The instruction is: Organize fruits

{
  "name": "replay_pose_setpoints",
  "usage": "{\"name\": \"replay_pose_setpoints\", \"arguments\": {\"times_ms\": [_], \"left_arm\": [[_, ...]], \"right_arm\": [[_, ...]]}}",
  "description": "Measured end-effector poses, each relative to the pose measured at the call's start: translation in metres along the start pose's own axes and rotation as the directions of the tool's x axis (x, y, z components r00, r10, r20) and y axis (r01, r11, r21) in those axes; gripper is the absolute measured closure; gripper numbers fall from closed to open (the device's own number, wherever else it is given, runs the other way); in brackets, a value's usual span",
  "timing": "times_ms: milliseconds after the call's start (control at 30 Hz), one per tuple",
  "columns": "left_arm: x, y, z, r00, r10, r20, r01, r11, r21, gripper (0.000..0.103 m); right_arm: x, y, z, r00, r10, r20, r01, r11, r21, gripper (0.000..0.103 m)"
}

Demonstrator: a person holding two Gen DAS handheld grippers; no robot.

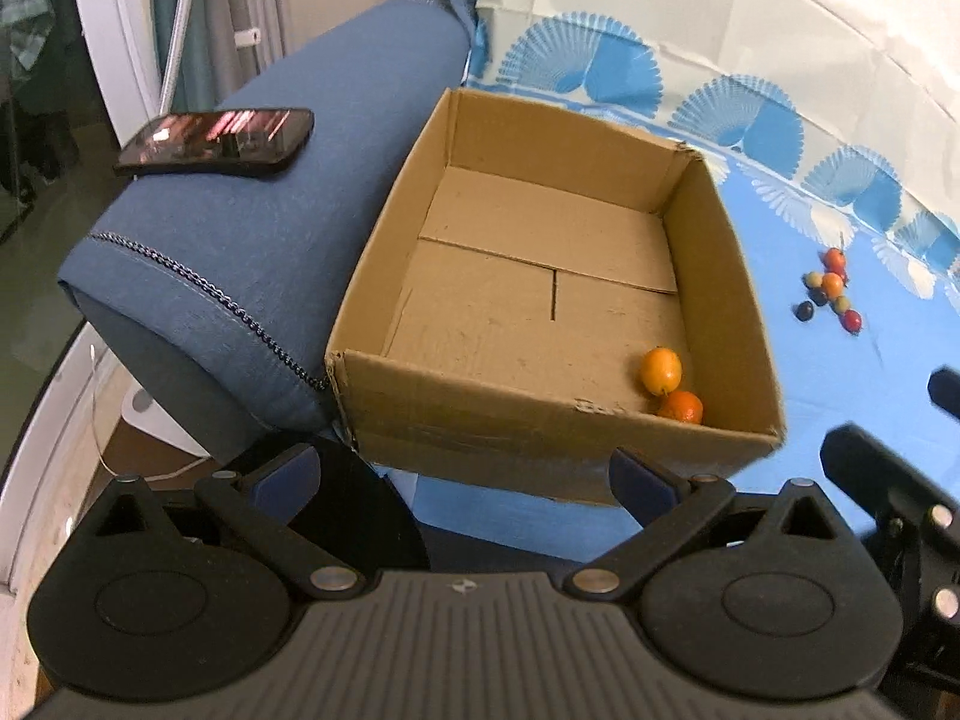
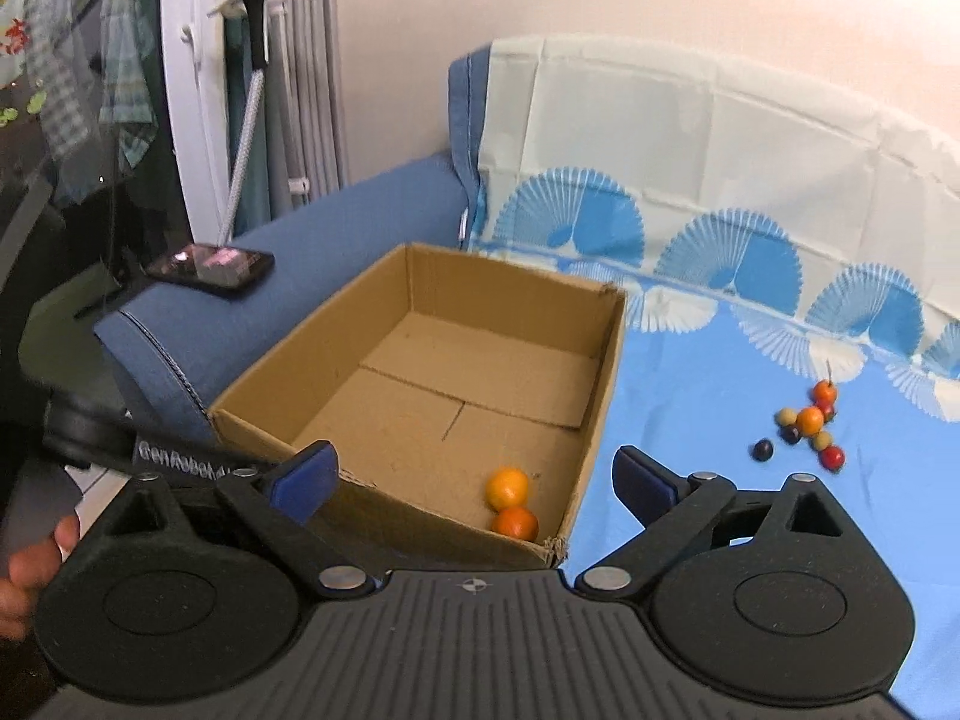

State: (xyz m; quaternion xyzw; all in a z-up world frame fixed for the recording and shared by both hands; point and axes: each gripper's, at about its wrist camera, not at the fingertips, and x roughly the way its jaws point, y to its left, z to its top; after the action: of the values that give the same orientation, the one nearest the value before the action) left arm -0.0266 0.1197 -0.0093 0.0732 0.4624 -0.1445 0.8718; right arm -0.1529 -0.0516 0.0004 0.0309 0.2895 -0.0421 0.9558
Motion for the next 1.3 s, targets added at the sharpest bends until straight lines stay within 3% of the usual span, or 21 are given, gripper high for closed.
{"name": "replay_pose_setpoints", "arguments": {"times_ms": [467,1300], "left_arm": [[-0.041,-0.010,-0.010,0.995,-0.006,0.102,0.002,0.999,0.035,0.000],[-0.036,-0.013,-0.015,0.995,-0.003,0.099,-0.004,0.998,0.068,0.000]], "right_arm": [[-0.045,0.009,-0.006,0.993,0.005,0.114,-0.002,1.000,-0.031,0.001],[-0.039,0.007,-0.011,0.997,0.001,0.081,-0.001,1.000,-0.003,0.001]]}}
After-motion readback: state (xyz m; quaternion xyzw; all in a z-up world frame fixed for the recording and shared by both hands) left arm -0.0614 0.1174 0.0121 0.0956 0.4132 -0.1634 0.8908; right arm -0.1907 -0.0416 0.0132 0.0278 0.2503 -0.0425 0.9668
